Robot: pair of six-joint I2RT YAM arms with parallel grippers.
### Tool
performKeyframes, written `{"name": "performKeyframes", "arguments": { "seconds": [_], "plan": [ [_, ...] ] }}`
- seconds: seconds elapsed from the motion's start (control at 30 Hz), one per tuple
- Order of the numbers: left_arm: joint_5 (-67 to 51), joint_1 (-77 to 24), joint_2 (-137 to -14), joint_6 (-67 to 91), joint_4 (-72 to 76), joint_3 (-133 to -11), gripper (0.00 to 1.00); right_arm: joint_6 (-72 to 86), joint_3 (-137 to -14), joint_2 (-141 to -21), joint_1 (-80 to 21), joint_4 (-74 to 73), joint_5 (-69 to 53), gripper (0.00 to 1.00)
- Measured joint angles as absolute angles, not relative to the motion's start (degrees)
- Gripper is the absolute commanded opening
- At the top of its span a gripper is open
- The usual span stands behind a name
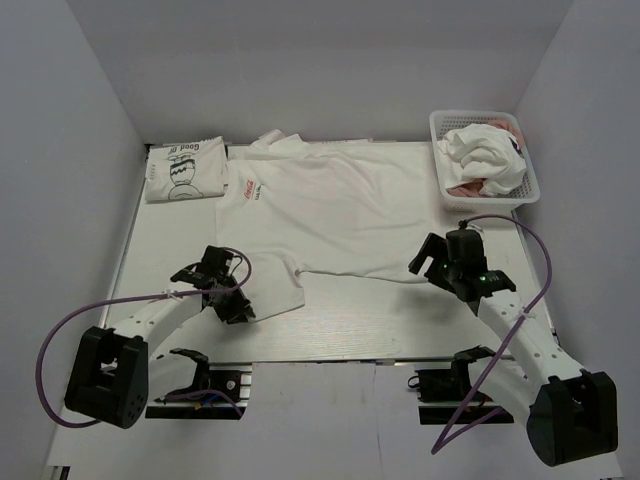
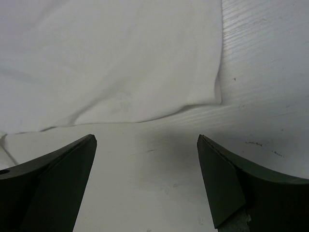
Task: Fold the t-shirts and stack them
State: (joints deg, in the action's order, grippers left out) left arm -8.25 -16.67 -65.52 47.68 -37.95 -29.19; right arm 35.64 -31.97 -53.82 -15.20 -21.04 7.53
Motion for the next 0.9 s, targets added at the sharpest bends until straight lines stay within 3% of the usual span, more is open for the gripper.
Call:
{"name": "performKeyframes", "arguments": {
  "seconds": [0.03,0.07,0.43,0.57,0.6,0.63,0.83,0.87,0.9],
  "plan": [
    [-8.16,-16.80,-66.00,47.40,-36.40,-28.36,0.06,35.66,-31.97,-54.06,-15.09,-21.17,7.73,0.91],
    [-9.08,-16.86,-66.54,47.55,-35.70,-27.88,0.00,35.70,-31.97,-54.39,-14.92,-21.41,8.03,0.88],
    [-11.38,-17.08,-63.94,47.44,-34.74,-26.09,0.00,36.95,-30.94,-66.11,-11.57,-20.53,10.63,0.79],
    [-11.97,-17.10,-62.04,47.46,-36.53,-25.30,0.00,37.19,-31.97,-71.57,-10.20,-16.34,10.74,0.69],
    [-12.14,-17.10,-61.67,47.48,-37.01,-25.19,0.00,37.15,-32.58,-72.86,-9.96,-15.73,10.81,0.64],
    [-12.45,-17.10,-61.36,47.46,-37.36,-25.08,0.00,37.12,-33.23,-73.97,-9.78,-14.83,10.76,0.51],
    [-15.09,-17.10,-59.40,47.48,-38.79,-24.10,0.00,36.49,-32.75,-75.85,-9.08,-11.40,10.37,0.16],
    [-15.68,-17.10,-58.92,47.46,-39.24,-23.73,0.00,36.49,-32.03,-75.26,-8.95,-11.03,10.39,0.00],
    [-16.38,-17.10,-58.48,47.46,-39.46,-23.35,0.00,36.12,-31.44,-74.65,-8.84,-10.70,10.35,0.00]
  ]
}}
